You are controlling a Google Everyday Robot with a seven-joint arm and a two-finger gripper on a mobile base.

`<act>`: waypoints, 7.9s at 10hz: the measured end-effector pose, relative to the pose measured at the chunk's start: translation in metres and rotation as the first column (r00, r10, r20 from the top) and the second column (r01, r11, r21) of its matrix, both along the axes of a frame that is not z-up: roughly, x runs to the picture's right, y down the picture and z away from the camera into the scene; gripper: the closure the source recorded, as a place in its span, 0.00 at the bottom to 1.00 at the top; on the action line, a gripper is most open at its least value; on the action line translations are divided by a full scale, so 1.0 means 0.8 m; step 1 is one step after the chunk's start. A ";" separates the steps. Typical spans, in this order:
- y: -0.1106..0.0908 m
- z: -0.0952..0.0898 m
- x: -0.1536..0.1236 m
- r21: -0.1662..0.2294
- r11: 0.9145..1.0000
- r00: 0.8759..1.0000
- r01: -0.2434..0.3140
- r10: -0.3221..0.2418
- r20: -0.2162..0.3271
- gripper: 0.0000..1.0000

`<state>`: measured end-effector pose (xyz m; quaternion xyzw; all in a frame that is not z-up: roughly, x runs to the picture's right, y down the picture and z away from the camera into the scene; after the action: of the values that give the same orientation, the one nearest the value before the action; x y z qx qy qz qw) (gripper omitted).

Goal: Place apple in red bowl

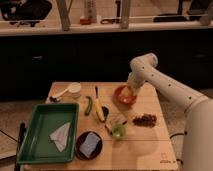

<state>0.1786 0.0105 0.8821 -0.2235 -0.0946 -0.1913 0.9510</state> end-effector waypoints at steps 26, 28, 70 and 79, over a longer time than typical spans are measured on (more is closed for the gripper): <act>-0.024 -0.002 0.013 0.011 0.999 0.998 -0.034 0.033 0.054 0.20; -0.024 0.001 0.014 -0.003 1.000 0.998 -0.023 0.023 0.054 0.20; -0.022 0.004 0.014 -0.010 1.000 0.998 -0.017 0.018 0.056 0.20; -0.023 0.004 0.014 -0.010 1.000 0.998 -0.017 0.018 0.056 0.20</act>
<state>0.1895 -0.0075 0.8855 -0.2220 -0.1240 -0.1887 0.9485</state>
